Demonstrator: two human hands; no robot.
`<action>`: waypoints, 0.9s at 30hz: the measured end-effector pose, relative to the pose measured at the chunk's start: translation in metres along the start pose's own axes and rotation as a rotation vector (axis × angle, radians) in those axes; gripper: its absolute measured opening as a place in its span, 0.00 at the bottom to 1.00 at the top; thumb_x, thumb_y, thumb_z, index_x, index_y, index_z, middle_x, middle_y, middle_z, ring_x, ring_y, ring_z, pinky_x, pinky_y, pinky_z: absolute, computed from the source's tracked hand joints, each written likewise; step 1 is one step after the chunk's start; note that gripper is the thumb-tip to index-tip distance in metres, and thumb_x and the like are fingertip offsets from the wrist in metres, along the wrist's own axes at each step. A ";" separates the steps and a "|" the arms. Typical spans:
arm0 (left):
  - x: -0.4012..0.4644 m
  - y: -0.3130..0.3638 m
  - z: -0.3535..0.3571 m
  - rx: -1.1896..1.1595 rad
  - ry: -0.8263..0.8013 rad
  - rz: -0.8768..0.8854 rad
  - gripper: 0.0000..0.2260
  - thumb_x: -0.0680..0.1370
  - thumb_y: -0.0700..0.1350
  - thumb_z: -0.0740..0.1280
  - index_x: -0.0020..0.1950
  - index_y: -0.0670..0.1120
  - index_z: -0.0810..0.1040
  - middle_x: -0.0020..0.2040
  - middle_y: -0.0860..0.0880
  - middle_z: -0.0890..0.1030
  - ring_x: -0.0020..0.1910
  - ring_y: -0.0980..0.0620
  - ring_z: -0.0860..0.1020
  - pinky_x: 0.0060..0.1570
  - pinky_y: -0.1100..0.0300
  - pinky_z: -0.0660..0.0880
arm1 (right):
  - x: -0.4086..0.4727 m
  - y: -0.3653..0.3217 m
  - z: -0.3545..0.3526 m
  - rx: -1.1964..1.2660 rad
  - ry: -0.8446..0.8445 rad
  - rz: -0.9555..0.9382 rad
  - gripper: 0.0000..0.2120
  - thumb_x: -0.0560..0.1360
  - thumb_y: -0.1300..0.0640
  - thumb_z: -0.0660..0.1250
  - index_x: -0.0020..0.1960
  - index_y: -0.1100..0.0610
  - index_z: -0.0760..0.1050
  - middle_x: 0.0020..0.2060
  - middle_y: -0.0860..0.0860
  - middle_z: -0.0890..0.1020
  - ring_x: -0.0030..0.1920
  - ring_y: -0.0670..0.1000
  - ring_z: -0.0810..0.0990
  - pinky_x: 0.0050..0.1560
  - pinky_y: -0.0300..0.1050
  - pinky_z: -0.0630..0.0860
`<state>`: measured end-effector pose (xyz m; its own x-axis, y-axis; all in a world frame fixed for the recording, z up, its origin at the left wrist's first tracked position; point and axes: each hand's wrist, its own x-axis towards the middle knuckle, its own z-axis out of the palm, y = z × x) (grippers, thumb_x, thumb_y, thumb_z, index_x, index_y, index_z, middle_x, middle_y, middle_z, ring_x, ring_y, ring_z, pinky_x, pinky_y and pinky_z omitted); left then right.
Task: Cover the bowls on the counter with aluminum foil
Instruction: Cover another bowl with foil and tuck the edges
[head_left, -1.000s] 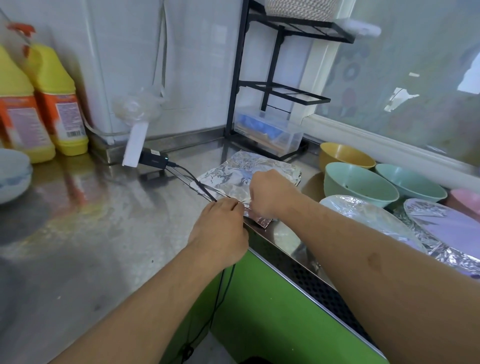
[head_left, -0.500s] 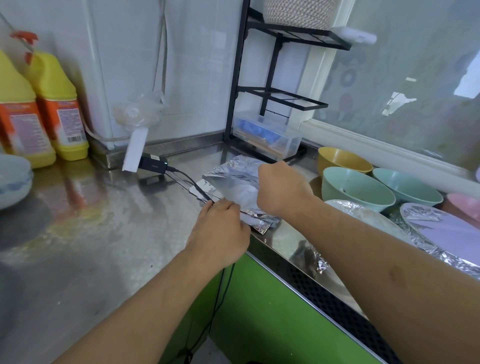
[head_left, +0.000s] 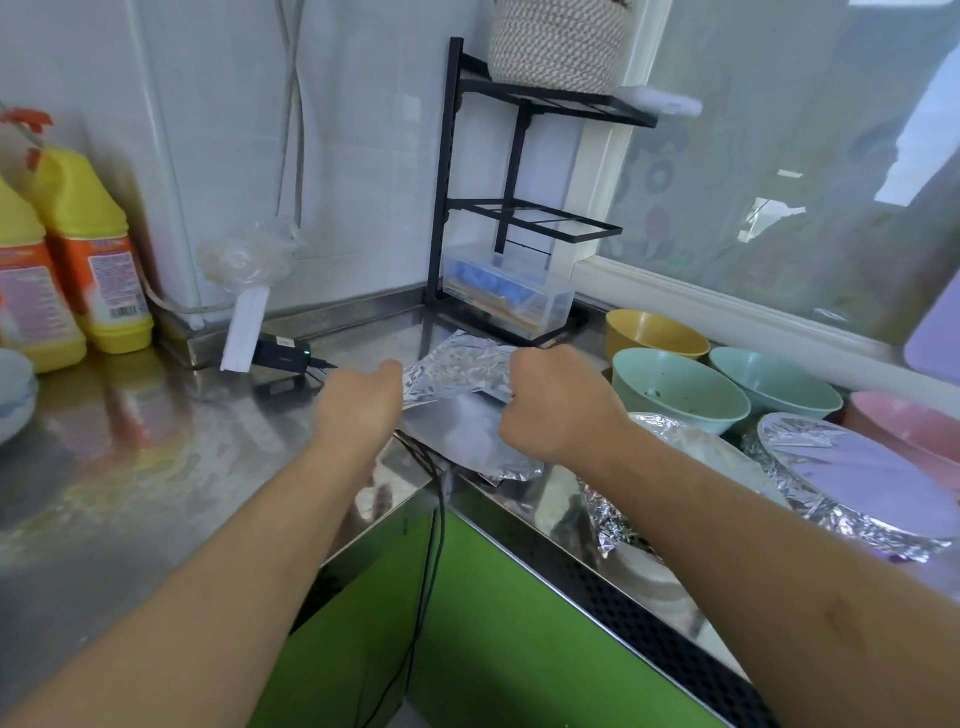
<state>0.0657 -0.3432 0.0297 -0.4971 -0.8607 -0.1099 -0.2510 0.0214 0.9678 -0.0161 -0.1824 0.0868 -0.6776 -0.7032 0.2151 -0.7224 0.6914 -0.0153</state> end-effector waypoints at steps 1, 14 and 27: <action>0.002 0.002 -0.001 0.064 -0.012 0.016 0.13 0.78 0.51 0.62 0.40 0.42 0.73 0.37 0.44 0.74 0.34 0.44 0.71 0.37 0.54 0.71 | -0.002 0.002 -0.002 0.011 0.007 0.002 0.05 0.72 0.64 0.64 0.39 0.58 0.69 0.34 0.54 0.74 0.34 0.52 0.73 0.28 0.42 0.61; -0.005 0.007 -0.012 0.105 -0.386 -0.062 0.04 0.80 0.30 0.66 0.53 0.32 0.77 0.35 0.39 0.84 0.35 0.43 0.87 0.31 0.55 0.84 | -0.021 0.006 -0.002 0.048 -0.390 -0.153 0.21 0.81 0.44 0.64 0.64 0.59 0.79 0.60 0.57 0.82 0.58 0.58 0.81 0.60 0.55 0.80; -0.065 0.007 -0.049 -0.734 -0.303 -0.036 0.11 0.83 0.30 0.62 0.64 0.36 0.74 0.40 0.43 0.81 0.36 0.48 0.87 0.37 0.60 0.83 | -0.036 0.012 -0.023 1.005 -0.062 0.453 0.13 0.78 0.51 0.70 0.54 0.60 0.76 0.51 0.56 0.79 0.48 0.55 0.79 0.50 0.47 0.78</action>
<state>0.1373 -0.3118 0.0544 -0.7298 -0.6765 -0.0989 0.2880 -0.4353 0.8530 0.0028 -0.1454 0.1019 -0.8934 -0.4454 -0.0597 -0.1695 0.4572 -0.8731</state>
